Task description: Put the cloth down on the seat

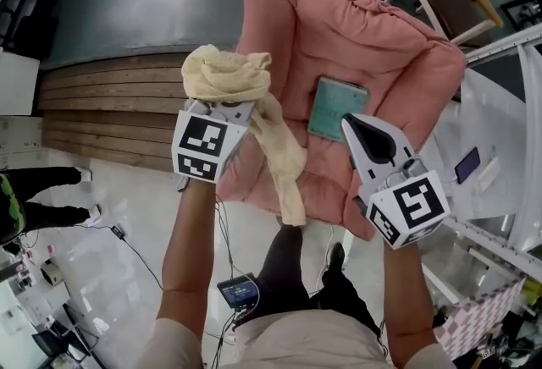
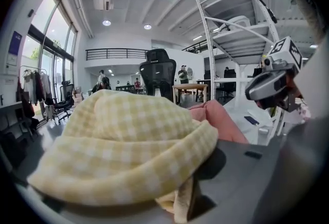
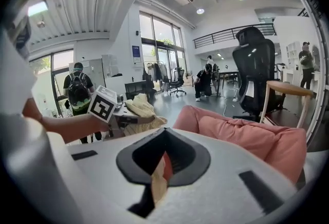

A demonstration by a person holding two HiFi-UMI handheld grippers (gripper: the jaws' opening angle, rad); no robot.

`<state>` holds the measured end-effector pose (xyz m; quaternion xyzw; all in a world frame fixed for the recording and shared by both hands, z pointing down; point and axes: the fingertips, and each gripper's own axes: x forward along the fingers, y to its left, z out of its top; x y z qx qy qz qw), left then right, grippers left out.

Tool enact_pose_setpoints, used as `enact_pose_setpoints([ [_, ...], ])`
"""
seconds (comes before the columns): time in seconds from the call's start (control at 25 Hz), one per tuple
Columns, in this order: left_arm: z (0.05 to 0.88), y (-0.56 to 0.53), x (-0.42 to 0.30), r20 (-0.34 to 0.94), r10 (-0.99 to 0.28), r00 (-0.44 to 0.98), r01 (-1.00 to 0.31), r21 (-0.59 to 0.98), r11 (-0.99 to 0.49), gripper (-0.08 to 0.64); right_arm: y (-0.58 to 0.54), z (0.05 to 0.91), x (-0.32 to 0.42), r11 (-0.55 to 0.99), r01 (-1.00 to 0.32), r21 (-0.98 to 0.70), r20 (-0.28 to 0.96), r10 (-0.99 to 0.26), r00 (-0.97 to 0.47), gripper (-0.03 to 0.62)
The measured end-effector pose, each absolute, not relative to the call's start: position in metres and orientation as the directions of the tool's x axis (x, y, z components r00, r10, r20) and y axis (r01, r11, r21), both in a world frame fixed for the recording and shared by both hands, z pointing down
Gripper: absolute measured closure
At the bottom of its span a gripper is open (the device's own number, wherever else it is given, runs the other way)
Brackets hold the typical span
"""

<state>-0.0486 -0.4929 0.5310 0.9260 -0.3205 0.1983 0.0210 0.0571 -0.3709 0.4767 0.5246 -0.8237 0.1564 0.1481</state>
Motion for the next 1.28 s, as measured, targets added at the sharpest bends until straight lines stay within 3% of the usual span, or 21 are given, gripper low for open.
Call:
enact_pose_setpoints([
  [0.36, 0.607, -0.534, -0.076, 0.429, -0.632, 0.645, -0.698, -0.004, -0.716, 0.408, -0.381, 0.54, 0.037, 0.429, -0.892, -0.143, 0.477, -0.76, -0.442, 0.6],
  [1.0, 0.78, -0.551, -0.099, 0.576, -0.595, 0.561, -0.781, 0.13, -0.61, 0.37, -0.379, 0.618, 0.03, 0.428, -0.881, -0.2, 0.55, -0.695, -0.463, 0.6],
  [1.28, 0.787, -0.552, -0.094, 0.536, -0.607, 0.587, -0.772, 0.146, -0.618, 0.344, -0.378, 0.627, 0.028, 0.432, -0.878, -0.207, 0.559, -0.684, -0.469, 0.6],
])
